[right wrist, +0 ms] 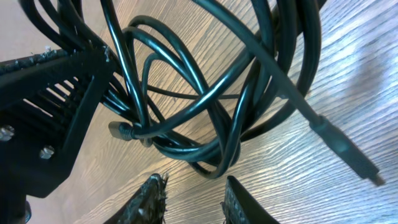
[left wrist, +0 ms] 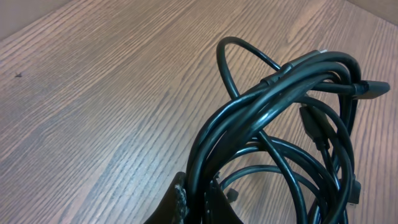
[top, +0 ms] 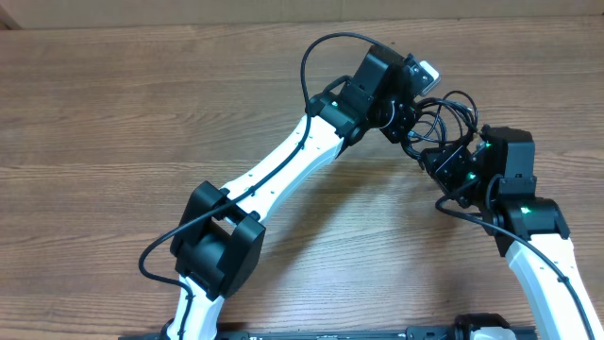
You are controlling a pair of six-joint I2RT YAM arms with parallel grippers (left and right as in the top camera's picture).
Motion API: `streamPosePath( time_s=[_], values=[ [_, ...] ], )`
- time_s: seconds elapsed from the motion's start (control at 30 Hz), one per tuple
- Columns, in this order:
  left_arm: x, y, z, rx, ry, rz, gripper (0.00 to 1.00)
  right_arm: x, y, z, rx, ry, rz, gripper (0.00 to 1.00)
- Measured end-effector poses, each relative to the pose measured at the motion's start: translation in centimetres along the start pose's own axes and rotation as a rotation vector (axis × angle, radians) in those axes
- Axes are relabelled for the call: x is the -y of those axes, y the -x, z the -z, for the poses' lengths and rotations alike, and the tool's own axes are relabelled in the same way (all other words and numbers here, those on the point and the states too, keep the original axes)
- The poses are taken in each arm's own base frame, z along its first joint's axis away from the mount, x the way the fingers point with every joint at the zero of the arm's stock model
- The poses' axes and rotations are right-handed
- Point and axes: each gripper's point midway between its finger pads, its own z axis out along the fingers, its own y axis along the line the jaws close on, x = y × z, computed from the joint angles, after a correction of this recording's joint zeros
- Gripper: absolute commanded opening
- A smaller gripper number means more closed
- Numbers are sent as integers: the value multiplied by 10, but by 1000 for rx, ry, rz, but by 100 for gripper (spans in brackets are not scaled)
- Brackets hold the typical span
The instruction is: Untangle cables
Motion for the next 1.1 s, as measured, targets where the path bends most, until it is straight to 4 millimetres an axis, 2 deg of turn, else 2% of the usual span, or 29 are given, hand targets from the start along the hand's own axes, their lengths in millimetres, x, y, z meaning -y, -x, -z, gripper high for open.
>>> streamPosePath(
  time_s=[0.17, 0.27, 0.47, 0.6, 0.83, 0.97, 1.1],
  values=[
    [6, 2, 0, 8, -37, -2, 4, 5, 2, -3, 8, -23, -17, 23],
    [8, 2, 0, 8, -44, -2, 4, 10, 1, -9, -4, -44, -32, 14],
    [8, 2, 0, 9, -48, -2, 4, 12, 1, -12, -10, -56, -61, 4],
    [9, 2, 0, 8, -50, -2, 4, 12, 1, -12, -8, -55, -63, 4],
    [4, 2, 0, 8, -26, 0, 4, -9, 1, -12, -32, 48, -29, 4],
    [3, 7, 0, 27, -18, 24, 4, -34, 0, -9, -51, 170, 76, 4],
    [2, 16, 1, 62, -17, 94, 4, -48, -5, -6, -78, 247, 162, 4]
  ],
)
